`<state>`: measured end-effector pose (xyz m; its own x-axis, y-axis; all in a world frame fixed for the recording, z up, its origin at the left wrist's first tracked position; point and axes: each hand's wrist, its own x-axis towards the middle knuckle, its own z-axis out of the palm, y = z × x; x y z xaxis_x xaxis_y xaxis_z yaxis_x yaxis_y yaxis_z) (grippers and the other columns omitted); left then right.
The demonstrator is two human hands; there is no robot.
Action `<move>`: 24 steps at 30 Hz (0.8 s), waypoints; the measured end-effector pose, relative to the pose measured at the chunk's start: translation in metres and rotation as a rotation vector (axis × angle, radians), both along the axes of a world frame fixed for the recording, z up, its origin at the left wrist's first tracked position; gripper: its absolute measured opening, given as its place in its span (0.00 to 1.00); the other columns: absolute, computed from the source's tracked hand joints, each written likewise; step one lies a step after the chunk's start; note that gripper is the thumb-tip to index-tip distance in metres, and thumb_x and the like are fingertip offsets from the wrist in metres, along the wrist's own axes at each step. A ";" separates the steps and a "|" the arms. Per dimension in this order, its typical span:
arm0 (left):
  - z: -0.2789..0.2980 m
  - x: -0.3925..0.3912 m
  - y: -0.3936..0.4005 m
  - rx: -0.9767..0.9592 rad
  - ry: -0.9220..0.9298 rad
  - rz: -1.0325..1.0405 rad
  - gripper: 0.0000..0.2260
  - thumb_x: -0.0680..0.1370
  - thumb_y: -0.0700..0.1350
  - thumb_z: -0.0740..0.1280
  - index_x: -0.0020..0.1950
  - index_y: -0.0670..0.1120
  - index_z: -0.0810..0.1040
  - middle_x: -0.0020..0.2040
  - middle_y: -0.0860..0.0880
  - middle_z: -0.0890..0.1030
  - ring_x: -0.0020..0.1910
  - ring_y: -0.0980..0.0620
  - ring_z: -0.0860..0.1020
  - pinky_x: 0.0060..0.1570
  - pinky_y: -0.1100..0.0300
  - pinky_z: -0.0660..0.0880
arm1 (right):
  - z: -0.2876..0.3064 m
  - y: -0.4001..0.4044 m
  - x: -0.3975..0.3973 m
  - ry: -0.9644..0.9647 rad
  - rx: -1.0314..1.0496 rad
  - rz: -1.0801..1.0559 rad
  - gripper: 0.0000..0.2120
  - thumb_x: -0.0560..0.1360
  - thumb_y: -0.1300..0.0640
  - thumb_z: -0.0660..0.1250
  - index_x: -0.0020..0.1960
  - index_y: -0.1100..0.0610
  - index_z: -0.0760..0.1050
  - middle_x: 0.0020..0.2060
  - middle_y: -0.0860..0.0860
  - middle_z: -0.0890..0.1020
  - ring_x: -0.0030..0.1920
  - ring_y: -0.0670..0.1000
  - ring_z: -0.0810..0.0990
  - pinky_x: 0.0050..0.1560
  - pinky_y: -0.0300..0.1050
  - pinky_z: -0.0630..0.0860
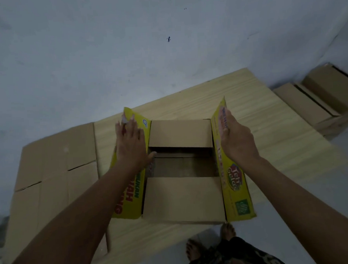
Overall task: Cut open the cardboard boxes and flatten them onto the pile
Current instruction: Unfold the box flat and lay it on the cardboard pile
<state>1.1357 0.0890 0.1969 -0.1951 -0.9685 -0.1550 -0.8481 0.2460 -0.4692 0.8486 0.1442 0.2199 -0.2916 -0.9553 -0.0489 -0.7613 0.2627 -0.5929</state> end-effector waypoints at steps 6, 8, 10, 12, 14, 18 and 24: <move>-0.017 -0.055 -0.017 0.277 0.216 -0.158 0.46 0.75 0.65 0.68 0.83 0.50 0.46 0.83 0.42 0.46 0.82 0.43 0.45 0.78 0.38 0.44 | -0.014 -0.010 -0.011 0.108 -0.043 0.109 0.35 0.81 0.58 0.62 0.83 0.52 0.50 0.61 0.61 0.77 0.57 0.64 0.77 0.51 0.52 0.72; -0.023 -0.067 -0.022 0.269 0.263 -0.162 0.42 0.78 0.62 0.67 0.83 0.51 0.47 0.83 0.42 0.47 0.82 0.43 0.47 0.78 0.39 0.46 | -0.018 -0.013 -0.015 0.139 -0.064 0.122 0.33 0.82 0.53 0.61 0.83 0.53 0.50 0.60 0.61 0.77 0.56 0.64 0.77 0.51 0.54 0.73; -0.027 -0.072 -0.026 0.237 0.302 -0.156 0.38 0.80 0.59 0.65 0.83 0.50 0.49 0.83 0.41 0.49 0.82 0.43 0.50 0.77 0.41 0.51 | -0.023 -0.013 -0.022 0.204 -0.047 0.124 0.33 0.83 0.49 0.60 0.82 0.53 0.51 0.59 0.60 0.77 0.53 0.63 0.78 0.47 0.53 0.73; -0.030 -0.072 -0.028 0.227 0.335 -0.139 0.36 0.80 0.58 0.64 0.83 0.49 0.51 0.83 0.40 0.50 0.81 0.42 0.51 0.76 0.41 0.55 | -0.032 -0.012 -0.033 0.311 0.008 0.121 0.34 0.82 0.44 0.60 0.82 0.55 0.51 0.63 0.59 0.74 0.55 0.62 0.78 0.45 0.51 0.72; -0.033 -0.069 -0.029 0.229 0.384 -0.130 0.37 0.80 0.58 0.64 0.83 0.49 0.51 0.83 0.40 0.51 0.81 0.42 0.52 0.75 0.43 0.59 | -0.045 -0.011 -0.040 0.386 0.085 0.116 0.38 0.81 0.37 0.58 0.81 0.58 0.53 0.74 0.60 0.65 0.68 0.62 0.71 0.58 0.57 0.72; -0.036 -0.066 -0.032 0.203 0.422 -0.127 0.37 0.78 0.59 0.65 0.83 0.50 0.54 0.83 0.42 0.53 0.81 0.43 0.54 0.73 0.44 0.63 | -0.063 -0.016 -0.023 0.349 0.273 0.107 0.49 0.72 0.23 0.53 0.76 0.61 0.61 0.74 0.60 0.63 0.71 0.61 0.64 0.67 0.60 0.66; -0.037 -0.061 -0.032 0.130 0.484 -0.136 0.36 0.74 0.62 0.63 0.81 0.52 0.61 0.82 0.45 0.58 0.80 0.44 0.57 0.74 0.43 0.59 | -0.076 -0.022 0.010 0.081 0.370 0.174 0.23 0.80 0.48 0.62 0.68 0.62 0.67 0.61 0.60 0.77 0.61 0.62 0.77 0.57 0.54 0.73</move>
